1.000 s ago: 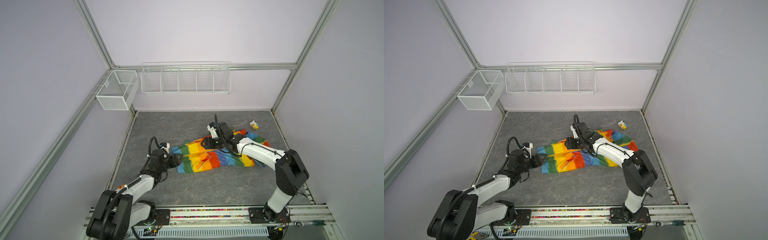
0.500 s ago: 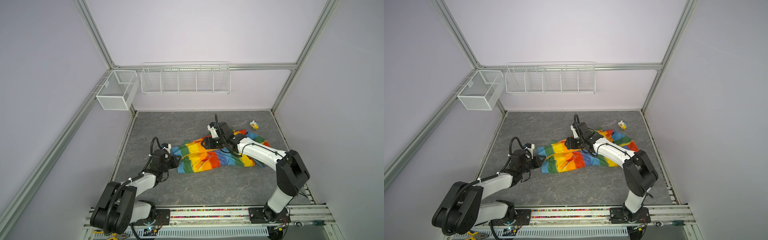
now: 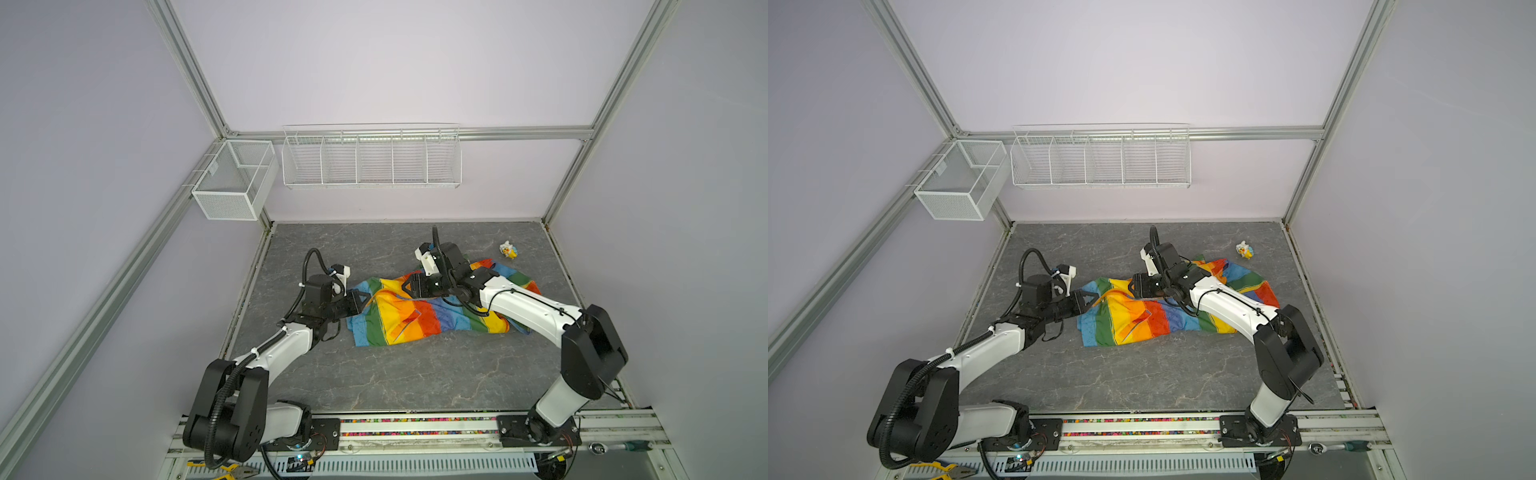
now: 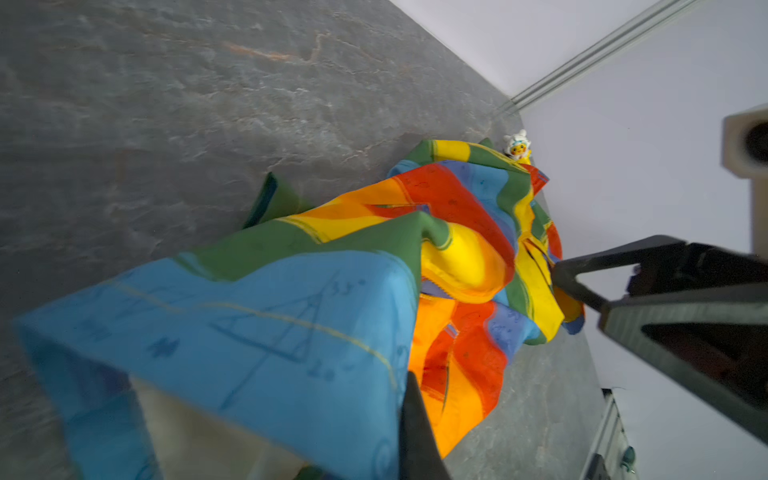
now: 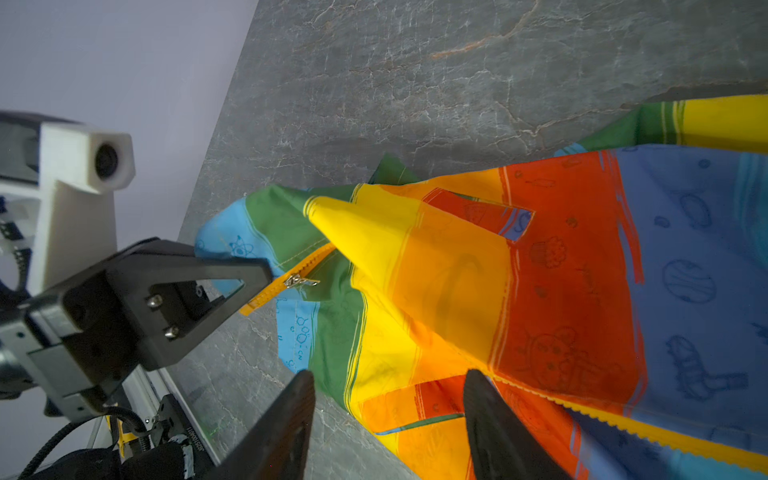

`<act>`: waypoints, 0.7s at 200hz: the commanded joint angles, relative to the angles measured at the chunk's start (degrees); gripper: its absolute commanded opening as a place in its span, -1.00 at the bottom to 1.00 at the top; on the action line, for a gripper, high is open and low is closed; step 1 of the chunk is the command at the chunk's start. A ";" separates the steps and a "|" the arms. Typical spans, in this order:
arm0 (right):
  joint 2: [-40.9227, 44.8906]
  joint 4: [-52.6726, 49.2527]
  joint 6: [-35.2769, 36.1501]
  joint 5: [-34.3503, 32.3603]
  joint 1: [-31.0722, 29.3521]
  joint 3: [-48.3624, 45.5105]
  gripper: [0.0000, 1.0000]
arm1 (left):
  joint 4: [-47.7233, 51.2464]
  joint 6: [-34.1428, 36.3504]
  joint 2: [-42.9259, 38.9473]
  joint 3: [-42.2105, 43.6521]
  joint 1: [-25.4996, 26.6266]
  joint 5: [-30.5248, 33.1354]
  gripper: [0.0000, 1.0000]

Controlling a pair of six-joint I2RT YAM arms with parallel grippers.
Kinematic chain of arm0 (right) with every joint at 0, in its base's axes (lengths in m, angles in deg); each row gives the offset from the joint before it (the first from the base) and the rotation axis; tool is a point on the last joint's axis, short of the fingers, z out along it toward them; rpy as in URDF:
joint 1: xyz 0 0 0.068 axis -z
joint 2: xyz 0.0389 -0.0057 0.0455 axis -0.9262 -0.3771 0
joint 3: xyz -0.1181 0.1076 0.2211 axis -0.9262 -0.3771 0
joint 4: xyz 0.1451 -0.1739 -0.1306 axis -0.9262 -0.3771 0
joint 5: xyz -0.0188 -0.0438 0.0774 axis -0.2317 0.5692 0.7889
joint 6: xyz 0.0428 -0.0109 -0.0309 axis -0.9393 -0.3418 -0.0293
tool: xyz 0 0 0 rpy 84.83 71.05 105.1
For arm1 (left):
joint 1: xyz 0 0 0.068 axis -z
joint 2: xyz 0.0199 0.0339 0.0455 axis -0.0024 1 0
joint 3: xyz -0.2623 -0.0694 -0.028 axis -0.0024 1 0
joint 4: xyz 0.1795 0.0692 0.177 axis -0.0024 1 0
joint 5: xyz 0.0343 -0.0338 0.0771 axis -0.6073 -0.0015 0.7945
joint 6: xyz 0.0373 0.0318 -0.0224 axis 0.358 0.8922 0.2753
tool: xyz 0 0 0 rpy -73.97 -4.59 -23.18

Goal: Zip up the jacket

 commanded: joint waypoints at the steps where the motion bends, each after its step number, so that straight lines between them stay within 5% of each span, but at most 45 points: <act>1: -0.18 2.61 0.46 4.33 -1.00 -0.95 0.15 | 5.28 -0.91 3.37 -3.83 -0.03 -8.58 -1.00; 65: -0.04 10.50 -3.39 10.07 -1.45 -5.23 0.17 | 4.90 -7.43 8.15 -8.11 -1.67 -20.42 -1.00; 140: -0.83 18.53 -9.41 13.50 -1.41 -7.02 0.23 | 4.54 -13.80 5.75 -8.74 -5.82 -25.08 -1.00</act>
